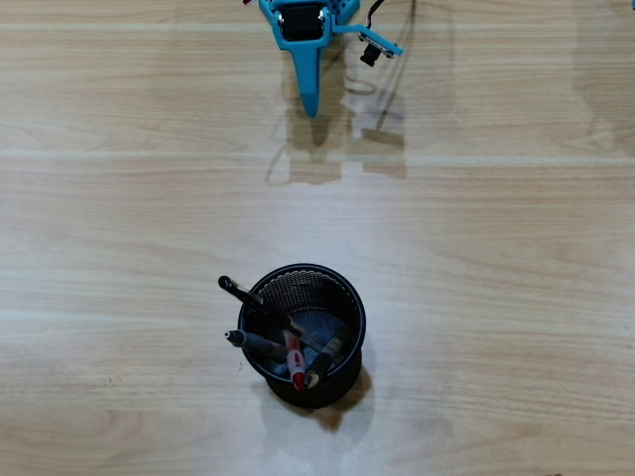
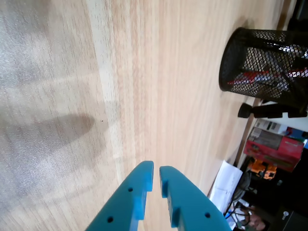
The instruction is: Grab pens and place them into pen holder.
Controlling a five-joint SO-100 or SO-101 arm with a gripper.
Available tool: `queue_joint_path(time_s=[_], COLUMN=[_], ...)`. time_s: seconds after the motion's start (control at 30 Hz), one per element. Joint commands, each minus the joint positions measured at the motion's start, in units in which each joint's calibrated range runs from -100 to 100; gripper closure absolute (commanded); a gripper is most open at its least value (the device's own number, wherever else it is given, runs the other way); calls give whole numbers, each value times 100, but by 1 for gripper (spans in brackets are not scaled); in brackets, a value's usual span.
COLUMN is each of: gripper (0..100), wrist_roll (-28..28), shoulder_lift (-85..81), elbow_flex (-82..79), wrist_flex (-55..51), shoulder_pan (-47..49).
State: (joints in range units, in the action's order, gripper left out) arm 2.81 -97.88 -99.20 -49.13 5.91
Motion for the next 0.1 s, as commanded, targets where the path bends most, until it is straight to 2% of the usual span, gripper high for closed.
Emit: queue_joint_path(time_s=[0.0,0.07], gripper=[98,98], wrist_roll=[-19,-19], shoulder_lift=[-61,-61], elbow_flex=[1,1], wrist_flex=[-15,-15], shoulder_pan=[4,4])
